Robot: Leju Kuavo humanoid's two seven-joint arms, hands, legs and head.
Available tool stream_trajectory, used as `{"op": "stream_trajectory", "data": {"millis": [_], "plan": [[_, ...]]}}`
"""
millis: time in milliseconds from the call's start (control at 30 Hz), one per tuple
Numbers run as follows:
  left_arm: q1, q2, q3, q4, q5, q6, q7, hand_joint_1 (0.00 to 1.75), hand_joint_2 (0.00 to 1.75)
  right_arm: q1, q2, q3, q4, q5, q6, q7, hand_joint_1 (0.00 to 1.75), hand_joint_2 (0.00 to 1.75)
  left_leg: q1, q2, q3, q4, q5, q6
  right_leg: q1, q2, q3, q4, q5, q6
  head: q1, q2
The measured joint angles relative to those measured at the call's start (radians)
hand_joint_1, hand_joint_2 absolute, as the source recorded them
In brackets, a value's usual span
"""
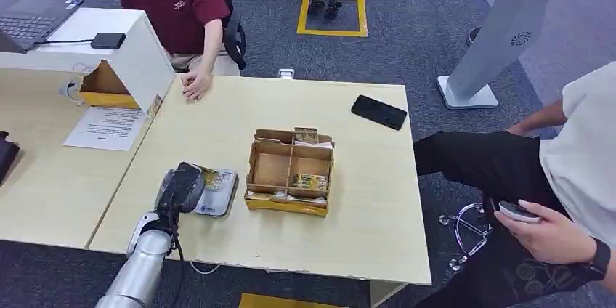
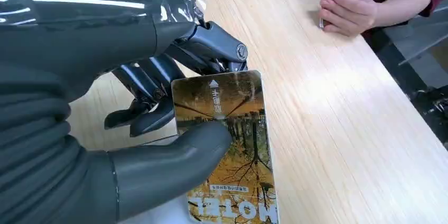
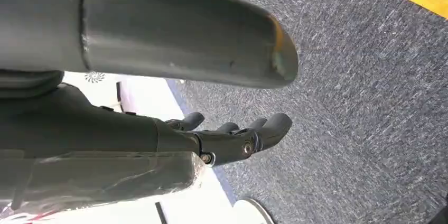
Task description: Pass the card to the sensor for recognition and then transmit it.
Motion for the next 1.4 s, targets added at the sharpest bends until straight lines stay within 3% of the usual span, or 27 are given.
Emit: {"op": "stream_trajectory", "data": {"millis": [433, 533, 833, 1400], "plan": [[0.002, 0.006, 0.016, 0.017, -0.018, 0.009, -0.005, 1.75, 1.75, 0.0, 0.0, 0.0, 0.0, 0.001, 0.0, -0.001, 0.0, 0.0, 0.0, 0.0, 0.0, 0.0, 0.0, 0.0, 0.0, 0.0, 0.0, 0.0, 0.0, 0.0, 0.0, 0.0], [0.017, 0.005, 0.018, 0.03, -0.068, 0.013, -0.018, 1.75, 1.75, 0.0, 0.0, 0.0, 0.0, 0.0, 0.0, -0.001, 0.0, 0.0, 0.0, 0.0, 0.0, 0.0, 0.0, 0.0, 0.0, 0.0, 0.0, 0.0, 0.0, 0.0, 0.0, 0.0], [0.018, -0.031, 0.015, 0.071, -0.231, 0.081, 0.035, 1.75, 1.75, -0.001, 0.0, 0.0, 0.0, 0.0, -0.002, -0.005, 0.0, 0.0, 0.0, 0.0, 0.0, 0.0, 0.0, 0.0, 0.0, -0.001, 0.0, 0.0, 0.0, 0.0, -0.001, 0.0], [0.008, -0.072, -0.003, 0.119, -0.313, 0.146, 0.064, 1.75, 1.75, -0.002, 0.0, 0.0, 0.0, 0.001, -0.002, -0.005, 0.0, 0.0, -0.001, -0.001, 0.003, 0.0, 0.002, 0.001, 0.0, -0.002, 0.004, 0.0, 0.001, 0.001, 0.0, 0.0]]}}
